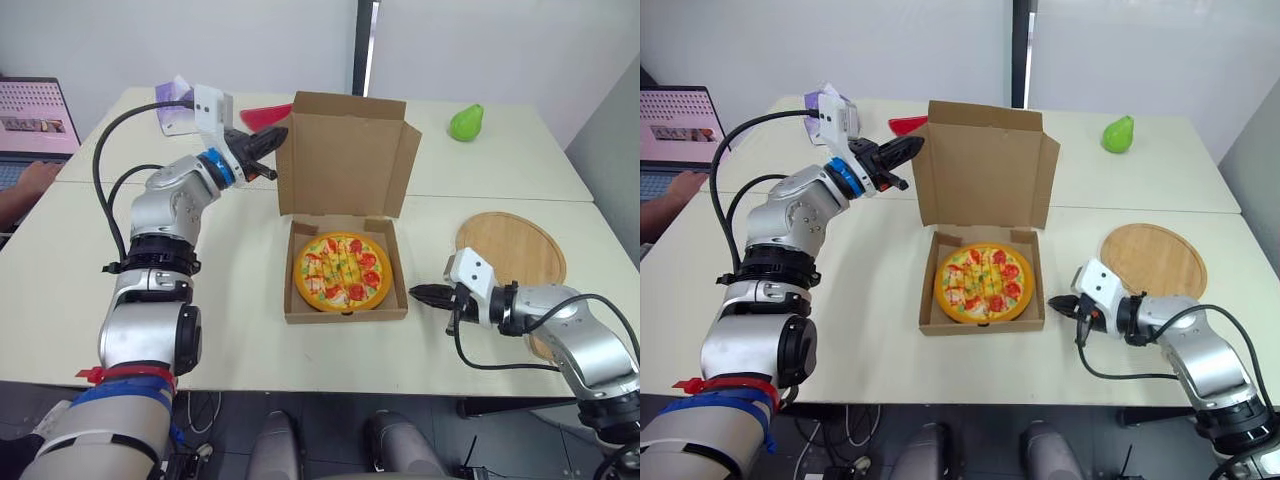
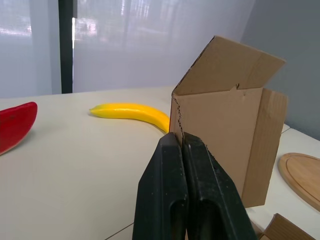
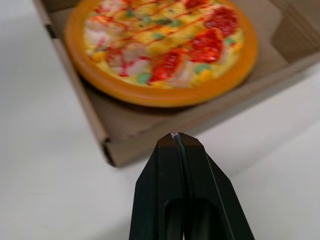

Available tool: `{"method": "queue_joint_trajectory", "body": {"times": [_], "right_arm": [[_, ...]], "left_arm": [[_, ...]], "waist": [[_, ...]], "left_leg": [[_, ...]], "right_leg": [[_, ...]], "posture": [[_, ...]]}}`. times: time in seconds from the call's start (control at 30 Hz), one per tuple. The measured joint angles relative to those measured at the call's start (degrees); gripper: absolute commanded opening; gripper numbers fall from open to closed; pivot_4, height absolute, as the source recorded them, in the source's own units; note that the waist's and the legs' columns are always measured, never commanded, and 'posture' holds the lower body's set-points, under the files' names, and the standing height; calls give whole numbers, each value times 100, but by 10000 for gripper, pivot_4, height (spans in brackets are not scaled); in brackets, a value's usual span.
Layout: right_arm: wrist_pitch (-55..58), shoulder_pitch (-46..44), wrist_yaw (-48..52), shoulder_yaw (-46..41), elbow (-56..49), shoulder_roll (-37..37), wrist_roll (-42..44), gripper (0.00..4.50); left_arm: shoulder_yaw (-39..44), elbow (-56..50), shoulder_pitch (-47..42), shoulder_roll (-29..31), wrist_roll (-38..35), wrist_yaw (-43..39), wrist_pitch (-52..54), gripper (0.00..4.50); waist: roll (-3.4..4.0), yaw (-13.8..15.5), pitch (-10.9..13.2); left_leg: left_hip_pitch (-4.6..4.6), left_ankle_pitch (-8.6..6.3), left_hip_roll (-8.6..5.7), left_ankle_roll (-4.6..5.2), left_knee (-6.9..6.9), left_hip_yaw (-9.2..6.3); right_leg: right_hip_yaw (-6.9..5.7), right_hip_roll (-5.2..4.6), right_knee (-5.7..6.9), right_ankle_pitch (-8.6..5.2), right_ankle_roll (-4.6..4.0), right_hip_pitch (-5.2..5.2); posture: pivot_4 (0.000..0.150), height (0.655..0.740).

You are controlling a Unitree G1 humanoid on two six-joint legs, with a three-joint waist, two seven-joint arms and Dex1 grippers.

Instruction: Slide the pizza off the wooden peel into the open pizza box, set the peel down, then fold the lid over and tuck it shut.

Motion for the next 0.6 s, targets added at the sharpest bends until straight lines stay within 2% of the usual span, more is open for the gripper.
{"method": "queue_joint_trajectory", "body": {"times": [0.03,0.13,0.17,0.2,0.33,0.5,0.53,0.6], "right_arm": [[-30,-140,-117,-138,201,-34,-44,365],[-25,-854,-576,-581,616,133,-26,5862],[-3,-1132,-751,-722,666,299,18,10239],[9,-1264,-831,-777,677,381,57,12505],[271,-1975,-1388,-872,927,1022,193,26158],[360,-2905,-1686,-792,1747,1222,126,43283],[353,-3119,-1736,-765,1979,1240,90,44718],[344,-3481,-1763,-743,2442,1277,14,44718]], "left_arm": [[36,34,-2,-1,32,0,-56,0],[111,55,-17,-19,83,70,-169,0],[121,45,-22,-35,93,103,-181,0],[124,33,-23,-44,99,106,-185,0],[179,-197,16,-55,131,117,-236,0],[215,-531,54,-131,155,199,-263,0],[215,-596,71,-152,164,214,-263,0],[217,-652,103,-164,165,215,-261,0]], "waist": [[0,-1,0],[1,-17,0],[1,-20,1],[1,-18,1],[3,-7,2],[8,1,5],[8,4,5],[9,5,6]], "left_leg": [[0,0,-7,0,0,-1],[2,0,-12,1,-1,-9],[1,0,-12,1,-2,-11],[1,0,-13,1,-2,-13],[-7,0,-16,1,0,-13],[-9,0,-22,2,1,-13],[-9,0,-22,2,1,-14],[-9,0,-22,3,2,-13]], "right_leg": [[3,-5,1,0,3,-1],[8,-5,6,2,6,-2],[6,-4,9,2,6,-4],[4,-4,12,2,6,-3],[3,-9,10,1,7,-6],[2,-15,14,0,9,-6],[1,-15,14,0,9,-6],[1,-15,13,0,9,-7]], "posture": [[1500,7400],[1500,7400],[1500,7400],[1500,7400],[1500,7400],[1500,7400],[1500,7400],[1500,7400]]}}
